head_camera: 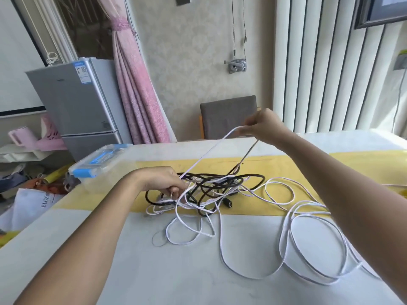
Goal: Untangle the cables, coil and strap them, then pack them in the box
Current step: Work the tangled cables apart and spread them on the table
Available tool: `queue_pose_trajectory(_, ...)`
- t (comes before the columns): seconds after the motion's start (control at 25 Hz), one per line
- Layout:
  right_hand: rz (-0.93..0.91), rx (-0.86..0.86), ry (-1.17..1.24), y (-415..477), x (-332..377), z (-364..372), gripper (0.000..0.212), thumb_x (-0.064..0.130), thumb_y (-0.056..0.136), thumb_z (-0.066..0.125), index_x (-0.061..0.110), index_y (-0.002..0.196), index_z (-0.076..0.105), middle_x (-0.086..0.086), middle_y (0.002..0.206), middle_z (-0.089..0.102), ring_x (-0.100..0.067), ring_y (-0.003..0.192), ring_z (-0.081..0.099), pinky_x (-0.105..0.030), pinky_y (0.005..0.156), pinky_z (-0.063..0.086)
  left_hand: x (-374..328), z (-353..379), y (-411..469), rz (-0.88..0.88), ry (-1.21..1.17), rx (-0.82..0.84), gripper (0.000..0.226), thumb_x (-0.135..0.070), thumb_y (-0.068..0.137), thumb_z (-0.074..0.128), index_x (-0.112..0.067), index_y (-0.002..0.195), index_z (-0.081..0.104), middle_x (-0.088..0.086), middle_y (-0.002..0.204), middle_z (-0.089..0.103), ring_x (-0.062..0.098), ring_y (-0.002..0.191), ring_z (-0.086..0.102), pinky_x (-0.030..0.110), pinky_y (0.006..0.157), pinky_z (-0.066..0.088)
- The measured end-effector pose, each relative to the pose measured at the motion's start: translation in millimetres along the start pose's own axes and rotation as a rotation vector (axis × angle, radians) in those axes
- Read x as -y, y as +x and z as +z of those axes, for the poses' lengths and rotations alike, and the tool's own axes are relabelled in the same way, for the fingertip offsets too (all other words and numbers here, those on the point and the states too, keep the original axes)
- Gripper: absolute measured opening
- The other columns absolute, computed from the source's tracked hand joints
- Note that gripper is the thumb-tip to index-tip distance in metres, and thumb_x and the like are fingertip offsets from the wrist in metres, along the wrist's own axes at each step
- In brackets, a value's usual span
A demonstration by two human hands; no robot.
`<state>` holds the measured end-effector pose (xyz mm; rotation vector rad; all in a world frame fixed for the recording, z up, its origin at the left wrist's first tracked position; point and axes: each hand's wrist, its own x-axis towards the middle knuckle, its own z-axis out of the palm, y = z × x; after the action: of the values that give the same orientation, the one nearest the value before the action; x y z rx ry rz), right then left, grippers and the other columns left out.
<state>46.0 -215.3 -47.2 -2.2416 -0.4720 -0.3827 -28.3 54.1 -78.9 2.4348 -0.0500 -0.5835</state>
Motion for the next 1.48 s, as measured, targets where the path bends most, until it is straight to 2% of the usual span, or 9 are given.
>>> queue_pose_trajectory(0.16, 0.078, -0.116, 0.245, 13.2, -1.3, -3.1, 0.030, 0.031, 0.077, 0.078, 0.016, 0.057, 0.061, 0.011, 0.044, 0.043, -0.003, 0.042, 0.035, -0.012, 0.046, 0.032, -2.2, -20.6, -3.8, 0.161, -0.267, -0.292, 0.036, -0.019, 0.099, 0.047, -0.008, 0.066, 0.051, 0.003, 0.052, 0.061, 0.005, 0.041, 0.051, 0.012, 0.044, 0.042)
queue_pose_trajectory(0.28, 0.106, -0.001, 0.307, 19.3, -4.0, -0.3, 0.023, 0.024, 0.083, 0.073, 0.003, 0.091, 0.073, -0.017, 0.077, 0.068, -0.019, 0.067, 0.062, -0.016, 0.068, 0.051, -0.9, -17.6, 7.8, 0.107, -0.625, -0.407, 0.032, -0.024, 0.102, 0.040, -0.010, 0.075, 0.050, 0.000, 0.043, 0.050, 0.004, 0.030, 0.033, 0.011, 0.030, 0.024)
queue_pose_trajectory(0.4, 0.075, -0.037, 0.107, 1.4, -2.1, 5.2, 0.022, 0.022, 0.085, 0.070, 0.003, 0.078, 0.063, -0.008, 0.061, 0.059, -0.015, 0.051, 0.051, -0.019, 0.048, 0.041, 10.0, -13.0, 22.0, 0.056, -1.157, -0.360, 0.024, -0.023, 0.103, 0.036, -0.012, 0.089, 0.053, 0.002, 0.047, 0.054, -0.001, 0.027, 0.026, 0.009, 0.026, 0.017)
queue_pose_trajectory(0.52, 0.135, 0.344, -0.006, -29.2, 1.4, 15.7, 0.036, 0.038, 0.088, 0.064, 0.007, 0.070, 0.067, -0.002, 0.058, 0.064, -0.013, 0.047, 0.055, -0.018, 0.049, 0.043, 18.1, -15.5, 34.3, 0.107, -1.431, -0.383, 0.014, -0.020, 0.099, 0.047, -0.021, 0.106, 0.059, 0.008, 0.058, 0.063, 0.000, 0.031, 0.033, 0.008, 0.026, 0.020)
queue_pose_trajectory(0.8, 0.042, 0.541, -0.120, -67.2, -19.2, 67.8, 0.017, 0.028, 0.081, 0.073, 0.013, 0.088, 0.074, 0.005, 0.070, 0.064, 0.005, 0.044, 0.050, -0.015, 0.051, 0.040, 0.0, -24.1, 26.8, -0.034, -0.431, -0.590, 0.027, -0.033, 0.095, 0.054, -0.011, 0.106, 0.064, 0.004, 0.072, 0.054, 0.007, 0.043, 0.027, 0.014, 0.036, 0.019)
queue_pose_trajectory(0.92, 0.044, 0.558, -0.169, -69.5, -26.0, 76.2, 0.015, 0.029, 0.087, 0.066, 0.018, 0.084, 0.076, 0.003, 0.064, 0.061, -0.003, 0.050, 0.045, -0.017, 0.049, 0.034, -18.0, -3.2, 14.7, 0.060, -0.136, -0.416, 0.042, -0.057, 0.079, 0.067, -0.019, 0.098, 0.064, -0.002, 0.084, 0.062, 0.011, 0.064, 0.046, 0.023, 0.058, 0.036)
queue_pose_trajectory(1.16, 0.041, 0.353, 0.283, -72.7, -19.9, 48.2, 0.020, 0.020, 0.094, 0.058, 0.014, 0.083, 0.074, 0.005, 0.071, 0.067, -0.005, 0.049, 0.040, -0.014, 0.049, 0.035, -26.6, 48.4, 35.5, 0.124, 0.238, -0.487, 0.044, -0.038, 0.069, 0.081, -0.017, 0.094, 0.051, -0.007, 0.087, 0.057, 0.013, 0.081, 0.054, 0.026, 0.063, 0.039)
queue_pose_trajectory(1.32, 0.050, 0.208, 0.494, -67.6, -31.4, 2.6, 0.021, 0.017, 0.094, 0.056, 0.013, 0.081, 0.071, -0.002, 0.077, 0.067, -0.008, 0.047, 0.034, -0.015, 0.044, 0.027, -11.8, 48.9, 49.7, 0.059, 0.300, -0.601, 0.037, -0.036, 0.078, 0.073, -0.009, 0.096, 0.056, 0.002, 0.090, 0.059, 0.024, 0.088, 0.056, 0.031, 0.069, 0.039)
queue_pose_trajectory(1.48, 0.290, -0.369, 0.313, -57.2, -68.0, -31.7, 0.021, 0.019, 0.090, 0.054, 0.017, 0.076, 0.069, 0.001, 0.064, 0.052, -0.007, 0.043, 0.034, -0.020, 0.043, 0.025, 0.4, 44.3, 58.0, 0.072, -0.015, -0.672, 0.035, -0.041, 0.081, 0.069, -0.007, 0.085, 0.062, 0.005, 0.075, 0.064, 0.025, 0.074, 0.059, 0.034, 0.069, 0.043)
